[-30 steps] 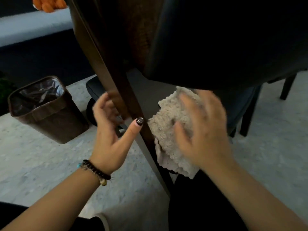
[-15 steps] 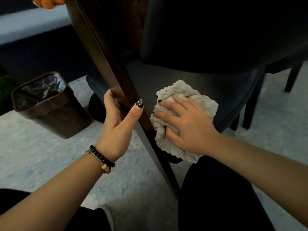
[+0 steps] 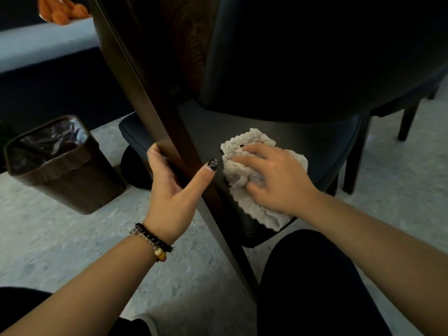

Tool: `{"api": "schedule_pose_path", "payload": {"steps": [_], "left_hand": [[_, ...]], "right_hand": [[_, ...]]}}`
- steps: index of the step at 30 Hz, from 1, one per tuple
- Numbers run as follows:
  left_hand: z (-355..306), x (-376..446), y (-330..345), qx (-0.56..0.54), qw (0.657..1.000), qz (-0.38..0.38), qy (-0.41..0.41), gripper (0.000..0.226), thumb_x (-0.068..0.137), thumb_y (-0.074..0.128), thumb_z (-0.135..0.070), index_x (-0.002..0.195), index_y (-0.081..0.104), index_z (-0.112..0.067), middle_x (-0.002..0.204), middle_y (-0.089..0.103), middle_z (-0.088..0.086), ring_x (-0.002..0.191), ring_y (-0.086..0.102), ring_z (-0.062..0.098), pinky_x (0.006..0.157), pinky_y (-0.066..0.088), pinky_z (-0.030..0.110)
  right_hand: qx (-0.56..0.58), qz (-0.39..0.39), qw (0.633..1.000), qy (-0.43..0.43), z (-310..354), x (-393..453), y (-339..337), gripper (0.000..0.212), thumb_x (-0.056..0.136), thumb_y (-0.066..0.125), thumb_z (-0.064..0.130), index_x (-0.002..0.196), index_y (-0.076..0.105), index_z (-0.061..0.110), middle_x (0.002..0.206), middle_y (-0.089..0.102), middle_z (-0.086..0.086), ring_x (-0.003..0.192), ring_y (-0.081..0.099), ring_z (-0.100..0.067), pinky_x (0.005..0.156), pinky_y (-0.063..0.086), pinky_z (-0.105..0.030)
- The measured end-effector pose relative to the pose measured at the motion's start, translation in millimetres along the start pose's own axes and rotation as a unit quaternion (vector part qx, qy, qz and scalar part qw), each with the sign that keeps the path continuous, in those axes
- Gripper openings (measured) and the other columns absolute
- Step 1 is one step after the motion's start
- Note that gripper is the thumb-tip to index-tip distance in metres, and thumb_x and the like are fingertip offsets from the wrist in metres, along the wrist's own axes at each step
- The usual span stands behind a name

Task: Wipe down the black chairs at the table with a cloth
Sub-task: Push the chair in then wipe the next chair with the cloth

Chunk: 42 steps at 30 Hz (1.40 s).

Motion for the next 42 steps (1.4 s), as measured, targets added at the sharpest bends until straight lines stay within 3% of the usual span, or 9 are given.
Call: {"api": "schedule_pose_path", "payload": {"steps": [7,11,15,21,26,31,33,37,42], "left_hand": [[-2.0,1.2,3.1,0.002,1.000,-0.010,0.009,0.044,0.084,0.065,-0.014,0.116,0.034,-0.015,0.100,0.050,-0.005,0.090,0.057,0.002,0.084,0.052,0.023],[0.0,-0.5,3.0,0.006,1.000,-0.015,0.009,0.044,0.086,0.063,-0.006,0.118,0.032,-0.012,0.099,0.049,-0.004,0.089,0.056,0.002,0.081,0.051,0.020],[-2.2,0.6,2.8,-0.011,1.000,-0.008,0.010,0.049,0.078,0.064,-0.019,0.116,0.033,-0.015,0.100,0.049,-0.005,0.089,0.056,0.001,0.083,0.051,0.021],[-4.2,3.8,2.0,-0.019,0.999,0.024,0.012,0.048,0.076,0.066,-0.019,0.112,0.034,-0.020,0.100,0.051,-0.009,0.090,0.058,-0.006,0.080,0.050,0.016],[-4.2,8.2,0.9,-0.018,0.999,0.039,0.014,0.055,0.076,0.066,-0.017,0.117,0.032,-0.008,0.096,0.053,-0.006,0.084,0.060,-0.003,0.074,0.050,0.015],[-4.2,9.4,0.3,0.001,1.000,0.007,0.013,0.049,0.077,0.068,-0.019,0.113,0.035,-0.010,0.094,0.055,-0.001,0.083,0.061,0.002,0.074,0.050,0.016],[-3.0,9.2,0.9,0.000,1.000,-0.010,0.011,0.043,0.083,0.068,-0.007,0.113,0.037,-0.009,0.093,0.056,-0.001,0.083,0.063,0.002,0.073,0.050,0.015],[-1.7,9.1,1.0,0.001,1.000,-0.021,0.008,0.039,0.085,0.065,0.002,0.110,0.039,-0.013,0.092,0.057,-0.002,0.082,0.063,0.002,0.073,0.051,0.015],[-0.6,9.8,0.8,0.058,0.996,-0.056,0.024,0.041,0.080,0.072,-0.017,0.103,0.039,-0.022,0.089,0.055,0.008,0.076,0.060,0.009,0.067,0.051,0.016]], "right_hand": [[0.021,-0.108,0.963,0.247,-58.6,32.3,-15.7,0.023,0.087,0.053,0.022,0.106,0.066,0.018,0.110,0.063,-0.009,0.101,0.058,-0.029,0.074,0.037,-0.029],[0.029,-0.114,0.983,0.141,-0.6,18.0,-0.1,0.017,0.084,0.056,0.019,0.097,0.068,0.017,0.081,0.053,0.004,0.073,0.053,-0.016,0.060,0.032,-0.024],[0.042,-0.030,0.998,0.037,2.6,3.8,-2.4,0.042,0.081,0.053,0.031,0.119,0.063,0.017,0.110,0.067,-0.003,0.105,0.060,-0.022,0.090,0.047,-0.035],[-0.092,-0.084,0.972,0.197,-65.0,28.2,-17.8,0.063,0.088,0.052,0.054,0.144,0.040,0.028,0.147,0.043,-0.003,0.137,0.034,-0.027,0.116,0.015,-0.058],[-0.130,-0.045,0.981,0.133,-43.2,22.4,1.8,0.081,0.074,0.039,0.080,0.145,0.030,0.042,0.150,0.031,-0.003,0.138,0.029,-0.033,0.107,0.019,-0.069],[-0.023,-0.048,0.985,0.164,-74.3,36.2,-8.8,0.050,0.085,0.057,0.040,0.135,0.052,0.037,0.131,0.057,-0.004,0.119,0.053,-0.028,0.089,0.047,-0.037],[-0.043,-0.079,0.978,0.189,-75.6,39.9,-8.6,0.038,0.085,0.056,0.032,0.122,0.062,0.034,0.117,0.065,-0.004,0.107,0.058,-0.029,0.077,0.041,-0.031],[-0.075,-0.086,0.971,0.210,-54.3,40.7,-12.1,0.026,0.084,0.055,0.028,0.107,0.067,0.026,0.106,0.067,-0.006,0.100,0.060,-0.031,0.075,0.035,-0.031],[0.015,-0.098,0.994,0.047,19.6,-16.3,-3.7,0.040,0.074,0.046,0.027,0.102,0.074,0.023,0.094,0.071,-0.002,0.086,0.068,-0.027,0.069,0.055,-0.034]]}}
Point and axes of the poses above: each hand's wrist, its own x-axis towards the middle knuckle, its own y-axis out of the palm, z = x × y, the point moved 5 cm from there along x, towards the middle knuckle
